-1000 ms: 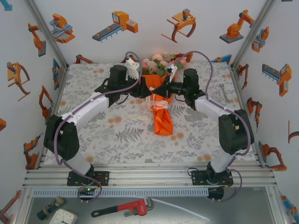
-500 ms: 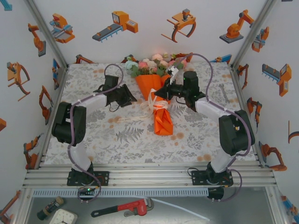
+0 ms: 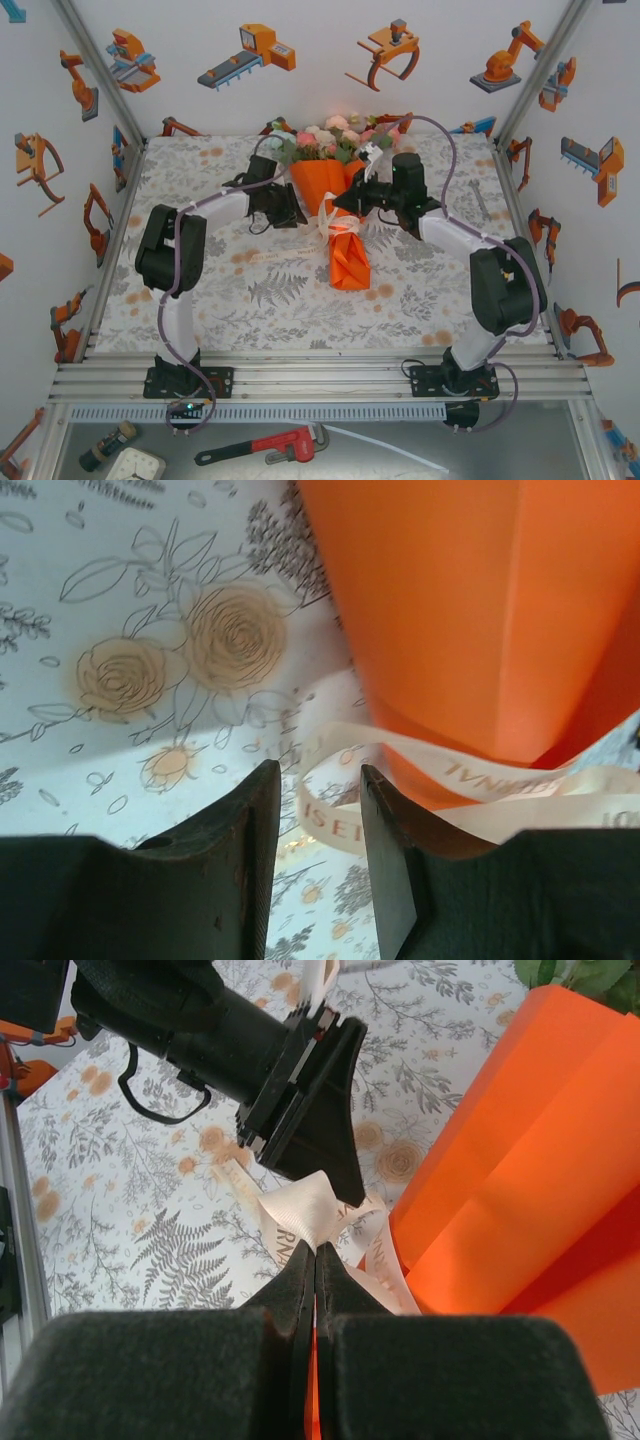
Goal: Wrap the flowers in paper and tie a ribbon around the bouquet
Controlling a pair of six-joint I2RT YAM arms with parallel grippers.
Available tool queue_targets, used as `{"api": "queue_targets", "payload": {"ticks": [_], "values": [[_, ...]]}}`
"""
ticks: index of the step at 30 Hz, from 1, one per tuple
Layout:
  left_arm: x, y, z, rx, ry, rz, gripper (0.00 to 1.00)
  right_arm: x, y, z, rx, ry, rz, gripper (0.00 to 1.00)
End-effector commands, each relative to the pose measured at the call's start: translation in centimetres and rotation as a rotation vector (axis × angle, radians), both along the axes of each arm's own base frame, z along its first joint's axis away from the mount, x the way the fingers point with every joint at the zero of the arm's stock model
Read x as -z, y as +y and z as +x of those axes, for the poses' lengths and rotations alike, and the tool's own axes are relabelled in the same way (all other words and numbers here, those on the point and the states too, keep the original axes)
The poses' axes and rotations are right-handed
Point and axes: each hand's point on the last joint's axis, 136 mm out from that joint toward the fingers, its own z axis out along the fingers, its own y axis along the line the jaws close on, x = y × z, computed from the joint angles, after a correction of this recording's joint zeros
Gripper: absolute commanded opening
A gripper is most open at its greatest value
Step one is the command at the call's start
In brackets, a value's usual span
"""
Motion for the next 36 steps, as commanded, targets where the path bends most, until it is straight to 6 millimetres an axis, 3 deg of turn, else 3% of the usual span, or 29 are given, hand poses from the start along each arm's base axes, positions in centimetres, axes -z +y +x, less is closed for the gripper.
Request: {"api": "queue_targets", "payload": {"ticks": [1, 7, 16, 18, 21, 24, 26, 29, 33, 36], "values": [[1.3, -0.1, -1.1, 0.09, 0.045, 0.022, 0.39, -2.8, -0.1, -0.1, 0.006, -0.082, 0.006, 0.0], [1.4, -2.1, -1.2, 0.16, 0.038, -0.064, 0.37, -2.6, -0.1, 0.0, 0.006, -0.066, 0.008, 0.0], [1.2, -2.9, 0.5, 0.174, -0.028, -0.066, 0.38, -2.6, -0.1, -0.1, 0.008, -0.06, 0.004, 0.0], [1.2, -2.6, 0.7, 0.172, -0.04, -0.054, 0.34, -2.5, -0.1, 0.0, 0.01, -0.056, 0.003, 0.0], [0.7, -1.3, 1.1, 0.135, -0.063, -0.029, 0.17, -2.3, -0.1, 0.0, 0.012, -0.046, 0.001, 0.0], [-1.3, 1.0, 1.3, 0.034, -0.099, -0.064, 0.05, -2.1, -0.4, 0.5, 0.05, -0.014, -0.007, 0.0], [-3.0, 2.9, 1.1, -0.05, -0.095, -0.104, 0.05, -1.9, -0.6, 0.8, 0.076, 0.018, -0.018, 0.0], [-4.4, 3.6, -0.3, -0.103, -0.058, -0.17, 0.05, -1.5, -1.1, 1.6, 0.131, 0.042, -0.03, 0.0], [-4.7, 4.5, -2.2, -0.186, 0.01, -0.204, 0.09, -1.0, -1.3, 2.2, 0.161, 0.054, -0.041, 0.0], [-4.8, 3.8, -3.7, -0.225, 0.057, -0.264, 0.1, -1.0, -1.2, 2.4, 0.165, 0.069, -0.034, 0.0]]}}
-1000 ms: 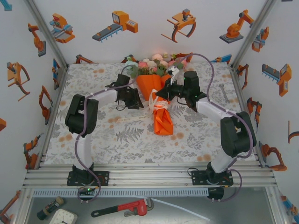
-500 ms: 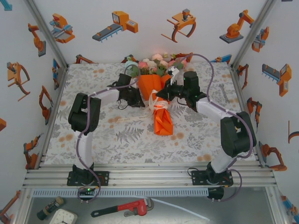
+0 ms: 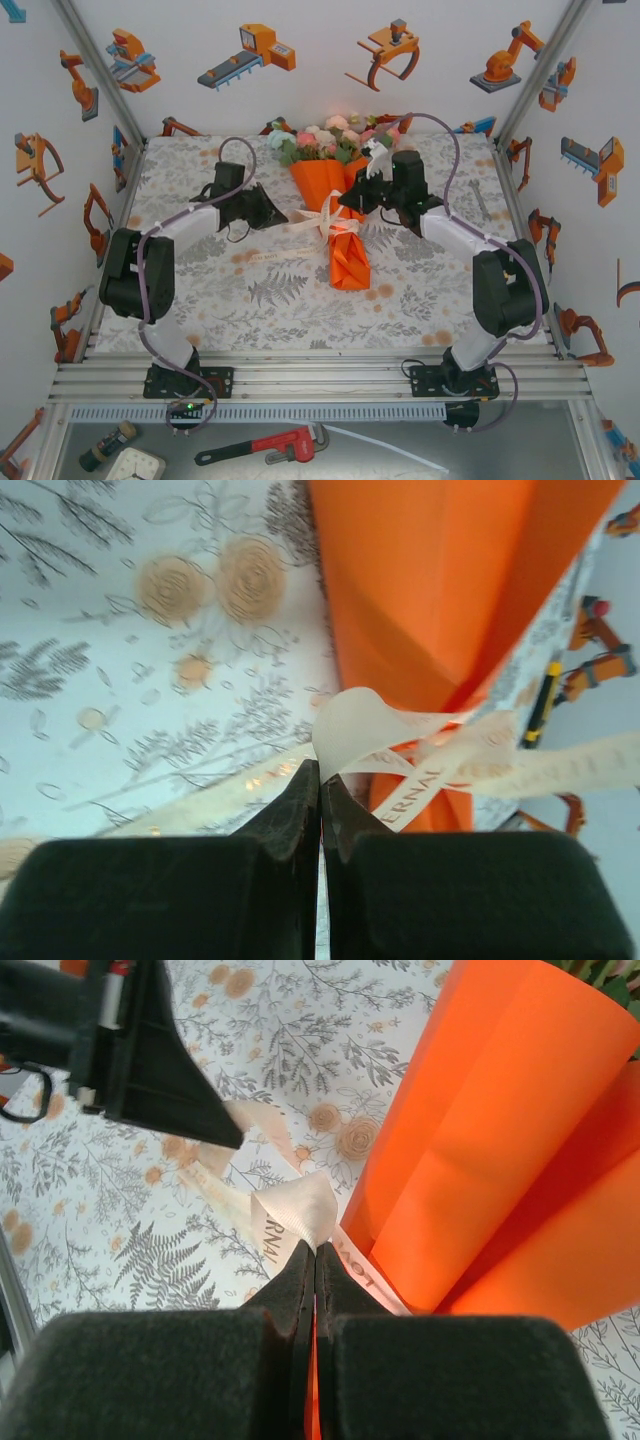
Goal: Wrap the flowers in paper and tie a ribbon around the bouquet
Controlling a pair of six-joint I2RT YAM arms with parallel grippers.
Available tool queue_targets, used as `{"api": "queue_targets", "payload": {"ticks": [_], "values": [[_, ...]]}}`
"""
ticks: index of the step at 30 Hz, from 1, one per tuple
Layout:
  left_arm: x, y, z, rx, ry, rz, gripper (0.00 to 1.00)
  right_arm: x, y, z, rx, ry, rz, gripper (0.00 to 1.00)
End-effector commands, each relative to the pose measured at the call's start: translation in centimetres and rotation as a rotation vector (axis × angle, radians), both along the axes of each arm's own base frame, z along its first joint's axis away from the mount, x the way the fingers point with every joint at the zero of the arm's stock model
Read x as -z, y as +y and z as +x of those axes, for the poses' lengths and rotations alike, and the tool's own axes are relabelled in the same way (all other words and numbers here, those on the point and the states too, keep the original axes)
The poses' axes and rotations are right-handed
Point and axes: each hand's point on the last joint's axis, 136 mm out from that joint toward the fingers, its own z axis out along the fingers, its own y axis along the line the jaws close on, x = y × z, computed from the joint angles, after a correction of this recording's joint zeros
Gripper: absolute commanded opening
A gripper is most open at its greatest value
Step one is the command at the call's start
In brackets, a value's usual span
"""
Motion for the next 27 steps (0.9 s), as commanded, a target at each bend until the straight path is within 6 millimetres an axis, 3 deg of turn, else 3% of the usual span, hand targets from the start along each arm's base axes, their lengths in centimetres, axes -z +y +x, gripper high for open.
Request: {"api": "queue_targets", "payload": {"ticks": [1, 7, 11, 15, 19, 22, 27], "values": [[0.1, -1.3, -2.1, -0.062, 0.096, -0.099, 0.1, -2.0, 0.2, 1.0, 0.031, -0.018, 0.025, 0.0], [-1.3, -4.1, -5.1, -0.14, 0.165, -0.188, 0.11, -1.1, -1.2, 2.7, 0.177, 0.04, 0.002, 0.0], [-3.9, -6.1, -5.7, -0.158, 0.126, -0.286, 0.15, -0.8, -1.0, 2.8, 0.179, 0.054, -0.001, 0.0], [-7.5, -9.6, -6.0, -0.09, 0.065, -0.363, 0.22, -0.5, -0.9, 2.8, 0.177, 0.068, 0.002, 0.0], [-10.7, -14.4, -6.4, 0.063, -0.013, -0.428, 0.32, -0.3, -1.0, 2.8, 0.185, 0.074, 0.0, 0.0], [-10.9, -17.6, -7.1, 0.209, -0.092, -0.387, 0.37, -0.4, -0.8, 2.7, 0.184, 0.075, 0.004, 0.0], [-10.1, -19.8, -9.1, 0.416, -0.261, -0.199, 0.5, -0.6, -0.9, 2.6, 0.185, 0.078, 0.002, 0.0]]}}
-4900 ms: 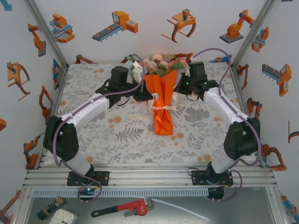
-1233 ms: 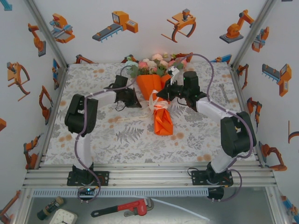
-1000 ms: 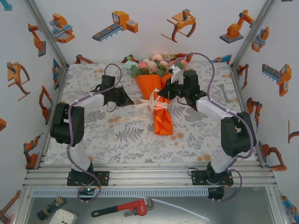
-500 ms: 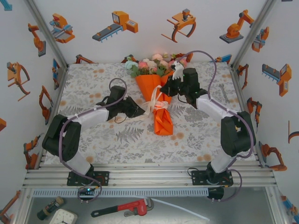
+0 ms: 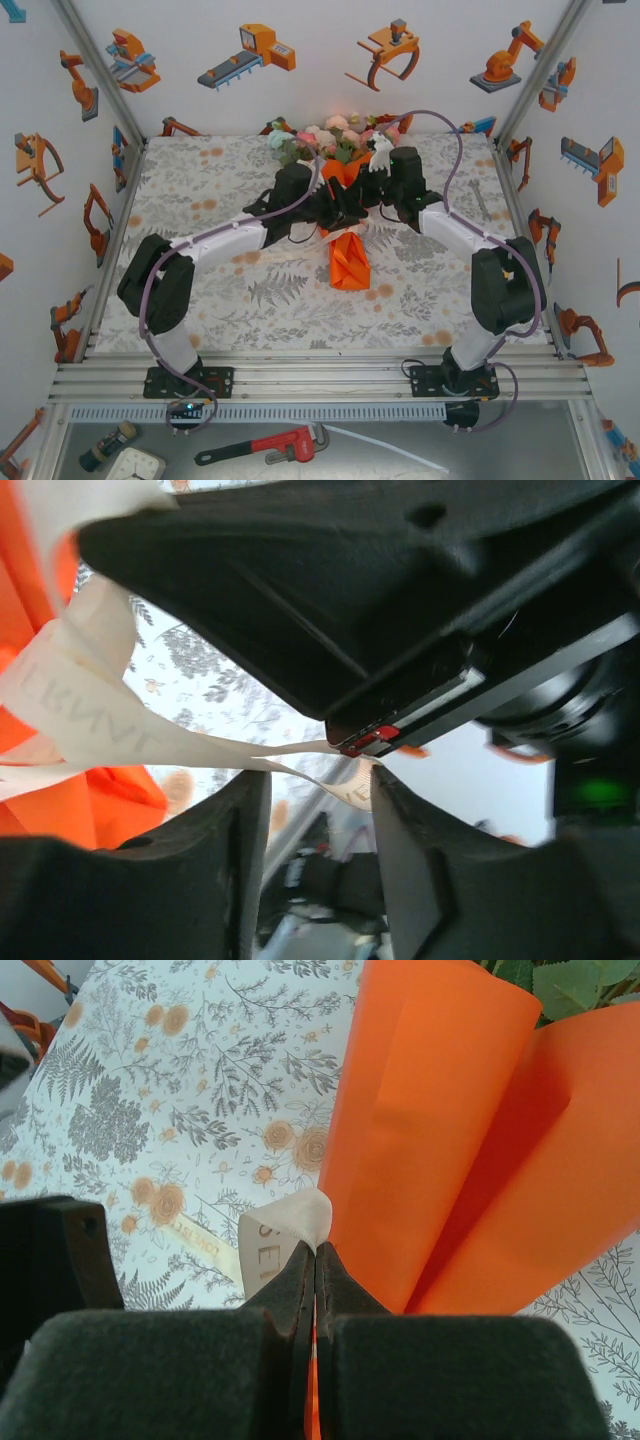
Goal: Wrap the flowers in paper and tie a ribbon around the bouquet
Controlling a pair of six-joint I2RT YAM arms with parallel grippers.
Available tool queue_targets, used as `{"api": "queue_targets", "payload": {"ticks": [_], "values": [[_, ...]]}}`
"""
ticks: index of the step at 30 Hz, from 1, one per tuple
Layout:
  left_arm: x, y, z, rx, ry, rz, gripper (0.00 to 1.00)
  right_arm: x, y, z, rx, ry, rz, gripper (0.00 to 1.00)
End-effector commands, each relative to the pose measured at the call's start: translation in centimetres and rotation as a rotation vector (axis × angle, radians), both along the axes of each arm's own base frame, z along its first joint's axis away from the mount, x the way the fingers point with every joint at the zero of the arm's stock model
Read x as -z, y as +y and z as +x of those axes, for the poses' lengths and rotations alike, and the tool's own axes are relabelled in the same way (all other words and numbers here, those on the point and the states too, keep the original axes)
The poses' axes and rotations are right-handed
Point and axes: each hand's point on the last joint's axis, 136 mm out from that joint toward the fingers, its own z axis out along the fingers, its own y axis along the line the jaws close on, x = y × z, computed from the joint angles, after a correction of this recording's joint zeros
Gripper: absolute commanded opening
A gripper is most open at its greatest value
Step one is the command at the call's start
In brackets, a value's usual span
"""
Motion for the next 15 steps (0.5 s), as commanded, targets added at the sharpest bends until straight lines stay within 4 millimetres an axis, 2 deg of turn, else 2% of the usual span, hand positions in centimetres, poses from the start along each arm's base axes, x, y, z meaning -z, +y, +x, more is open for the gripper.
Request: {"api": "queue_targets", "payload": {"ticks": [1, 4, 9, 15], "values": [[0.2, -1.2, -2.1, 0.167, -0.22, 0.15, 0.54, -1.1, 0.4, 0.3, 0.002, -0.013, 0.008, 0.0], [1.2, -1.3, -3.5, 0.215, -0.338, 0.303, 0.61, -1.0, 0.5, 0.3, -0.002, -0.012, 0.005, 0.0], [1.1, -1.8, -5.4, 0.277, -0.516, 0.369, 0.64, -1.3, 0.5, 0.5, 0.003, -0.016, 0.011, 0.0], [0.1, -0.3, -5.5, 0.233, -0.649, 0.4, 0.66, -1.6, 0.5, 0.4, 0.0, -0.024, 0.006, 0.0]]}}
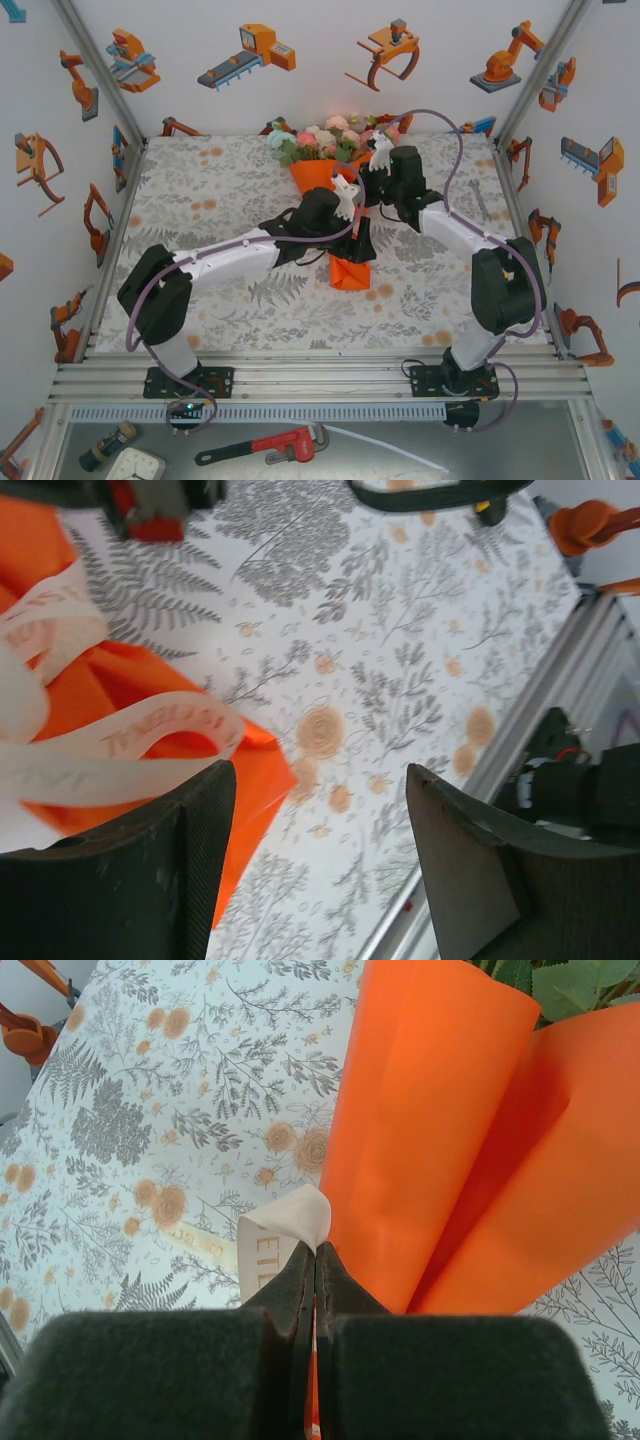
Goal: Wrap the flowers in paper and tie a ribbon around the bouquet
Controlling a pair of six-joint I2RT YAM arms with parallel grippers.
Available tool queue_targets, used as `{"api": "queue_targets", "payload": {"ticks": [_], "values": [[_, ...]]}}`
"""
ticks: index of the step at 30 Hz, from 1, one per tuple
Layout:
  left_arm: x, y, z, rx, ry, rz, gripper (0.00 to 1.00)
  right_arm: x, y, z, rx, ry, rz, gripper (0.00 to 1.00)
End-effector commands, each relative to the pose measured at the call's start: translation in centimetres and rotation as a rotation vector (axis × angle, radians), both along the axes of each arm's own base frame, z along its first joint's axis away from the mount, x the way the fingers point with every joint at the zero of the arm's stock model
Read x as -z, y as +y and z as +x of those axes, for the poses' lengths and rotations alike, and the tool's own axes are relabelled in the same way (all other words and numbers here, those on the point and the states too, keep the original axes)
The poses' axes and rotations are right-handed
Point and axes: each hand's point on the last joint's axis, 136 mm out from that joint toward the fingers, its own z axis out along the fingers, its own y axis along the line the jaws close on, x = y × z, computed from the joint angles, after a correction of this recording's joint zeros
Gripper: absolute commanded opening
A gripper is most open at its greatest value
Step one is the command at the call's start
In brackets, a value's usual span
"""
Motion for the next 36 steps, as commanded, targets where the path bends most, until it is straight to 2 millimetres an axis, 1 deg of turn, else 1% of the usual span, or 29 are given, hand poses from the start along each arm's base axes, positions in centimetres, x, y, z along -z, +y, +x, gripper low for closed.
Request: {"api": "queue_targets", "payload": {"ticks": [1, 3, 5, 7, 8, 10, 11, 12, 13, 15, 16, 18, 20, 22, 25, 27, 31, 32, 34, 35, 36], "values": [[-3.1, 1.5, 0.9, -0.017, -0.183, -0.007, 0.67, -1.3, 0.5, 0.2, -0.004, -0.026, 0.002, 0.0], [-4.4, 2.0, 0.8, -0.027, -0.216, -0.033, 0.67, -1.1, 0.4, 0.1, -0.008, -0.027, -0.005, 0.0], [-6.4, 2.9, 0.9, -0.06, -0.244, -0.081, 0.67, -1.1, 0.4, 0.1, -0.009, -0.028, -0.008, 0.0], [-8.2, 4.8, 2.1, -0.132, -0.252, -0.112, 0.68, -1.1, 0.4, -0.2, -0.015, -0.032, -0.01, 0.0], [-8.8, 5.7, 2.8, -0.166, -0.247, -0.124, 0.69, -1.0, 0.4, -0.3, -0.019, -0.031, -0.008, 0.0], [-9.7, 8.1, 4.9, -0.273, -0.206, -0.145, 0.7, -1.0, 0.5, -0.6, -0.03, -0.031, -0.006, 0.0], [-9.9, 9.5, 6.3, -0.336, -0.158, -0.166, 0.71, -1.0, 0.7, -1.0, -0.05, -0.034, 0.001, 0.0], [-9.8, 10.8, 7.8, -0.399, -0.082, -0.188, 0.71, -1.1, 1.0, -1.5, -0.076, -0.045, 0.004, 0.0], [-9.5, 11.7, 8.8, -0.438, -0.012, -0.213, 0.71, -1.3, 1.3, -1.9, -0.095, -0.061, 0.004, 0.0], [-9.2, 12.7, 10.7, -0.478, 0.111, -0.292, 0.68, -1.3, 2.0, -3.0, -0.142, -0.103, -0.014, 0.0], [-9.2, 12.9, 11.2, -0.485, 0.124, -0.314, 0.68, -1.3, 2.2, -3.4, -0.164, -0.121, -0.02, 0.0], [-9.2, 12.6, 11.9, -0.456, 0.129, -0.32, 0.66, -1.3, 2.6, -3.8, -0.19, -0.127, -0.022, 0.0], [-8.8, 11.8, 12.1, -0.396, 0.124, -0.295, 0.65, -1.3, 2.7, -4.1, -0.202, -0.124, -0.017, 0.0], [-8.1, 10.7, 11.8, -0.313, 0.11, -0.271, 0.59, -1.4, 2.7, -4.1, -0.202, -0.126, -0.017, 0.0], [-5.8, 9.7, 11.7, -0.233, 0.126, -0.229, 0.58, -1.4, 2.7, -4.1, -0.203, -0.126, -0.016, 0.0], [-4.1, 9.5, 12.0, -0.227, 0.155, -0.202, 0.57, -1.5, 2.8, -4.2, -0.209, -0.125, -0.014, 0.0], [-2.9, 8.3, 12.2, -0.185, 0.202, -0.224, 0.56, -1.5, 3.0, -4.4, -0.219, -0.123, -0.01, 0.0], [-2.3, 8.2, 12.4, -0.193, 0.218, -0.221, 0.53, -1.6, 3.1, -4.5, -0.224, -0.123, -0.008, 0.0], [-1.9, 8.0, 12.7, -0.201, 0.225, -0.228, 0.33, -1.5, 3.2, -4.6, -0.231, -0.121, -0.005, 0.0], [-1.8, 8.1, 12.8, -0.208, 0.227, -0.23, 0.2, -1.4, 3.2, -4.6, -0.229, -0.114, -0.005, 0.0], [-1.7, 8.2, 12.9, -0.219, 0.226, -0.228, 0.08, -1.3, 3.0, -4.6, -0.22, -0.103, -0.009, 0.12]]}}
